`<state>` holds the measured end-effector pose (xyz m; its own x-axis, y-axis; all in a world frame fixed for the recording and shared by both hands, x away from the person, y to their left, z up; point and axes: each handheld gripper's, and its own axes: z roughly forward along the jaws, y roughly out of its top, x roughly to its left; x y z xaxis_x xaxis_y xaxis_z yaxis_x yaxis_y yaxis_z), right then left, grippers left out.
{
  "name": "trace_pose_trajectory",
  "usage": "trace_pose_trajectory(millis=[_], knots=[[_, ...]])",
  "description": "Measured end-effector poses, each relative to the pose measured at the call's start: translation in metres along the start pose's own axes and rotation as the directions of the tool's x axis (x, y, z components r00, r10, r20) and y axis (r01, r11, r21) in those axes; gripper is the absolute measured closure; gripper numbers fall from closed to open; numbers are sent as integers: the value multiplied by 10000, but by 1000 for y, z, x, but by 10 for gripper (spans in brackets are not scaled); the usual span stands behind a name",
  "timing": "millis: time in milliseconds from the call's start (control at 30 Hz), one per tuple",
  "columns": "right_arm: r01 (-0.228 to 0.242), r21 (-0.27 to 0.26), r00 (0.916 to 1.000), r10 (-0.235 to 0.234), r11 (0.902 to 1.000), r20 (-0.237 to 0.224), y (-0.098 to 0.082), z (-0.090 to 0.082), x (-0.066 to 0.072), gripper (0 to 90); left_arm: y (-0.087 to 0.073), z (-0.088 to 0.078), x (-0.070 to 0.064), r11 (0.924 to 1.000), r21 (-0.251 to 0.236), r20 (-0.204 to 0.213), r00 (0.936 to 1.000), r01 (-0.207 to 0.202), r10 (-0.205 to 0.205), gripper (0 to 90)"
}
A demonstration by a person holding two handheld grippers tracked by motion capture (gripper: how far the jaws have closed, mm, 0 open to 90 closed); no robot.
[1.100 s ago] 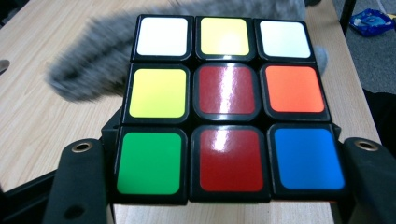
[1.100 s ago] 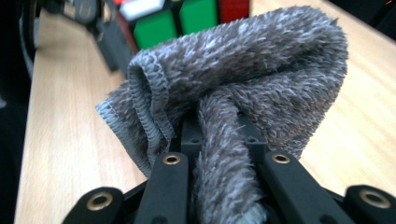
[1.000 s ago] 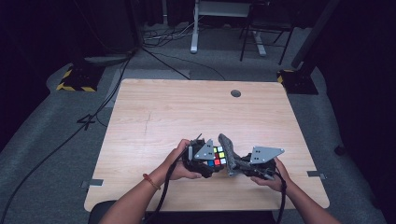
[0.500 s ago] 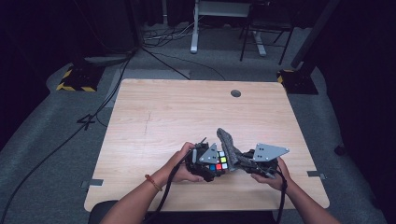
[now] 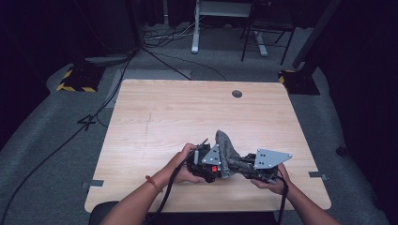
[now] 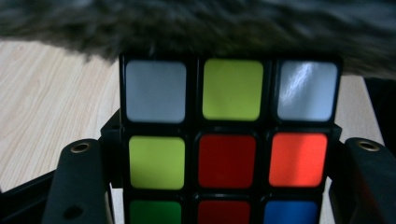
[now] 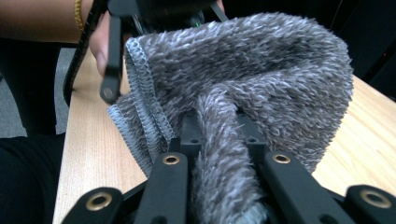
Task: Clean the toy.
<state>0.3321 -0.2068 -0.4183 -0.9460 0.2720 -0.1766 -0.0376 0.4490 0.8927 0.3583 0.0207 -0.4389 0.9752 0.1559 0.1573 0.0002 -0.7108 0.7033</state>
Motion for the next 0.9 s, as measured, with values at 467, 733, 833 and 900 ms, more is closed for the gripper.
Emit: trace_pose_trajectory(millis=[467, 733, 833, 900], knots=[[-1018, 1266, 9924, 919, 9867, 812, -21, 0, -19, 778, -2, -22, 7, 9902, -1331, 33, 9991, 422, -421, 334], [-1183, 524, 9926, 1195, 9916, -219, -24, 4, -14, 777, -2, -24, 7, 9870, -1574, 155, 9994, 325, -304, 331], [-1267, 216, 9912, 1274, 9917, -368, -24, 1, -15, 777, -3, -18, 5, 9947, -1026, -21, 10000, 69, -72, 328], [-1093, 174, 9934, 1099, 9939, -334, -20, 0, -13, 777, -4, -15, 4, 9962, -865, -33, 10000, 50, -53, 312]])
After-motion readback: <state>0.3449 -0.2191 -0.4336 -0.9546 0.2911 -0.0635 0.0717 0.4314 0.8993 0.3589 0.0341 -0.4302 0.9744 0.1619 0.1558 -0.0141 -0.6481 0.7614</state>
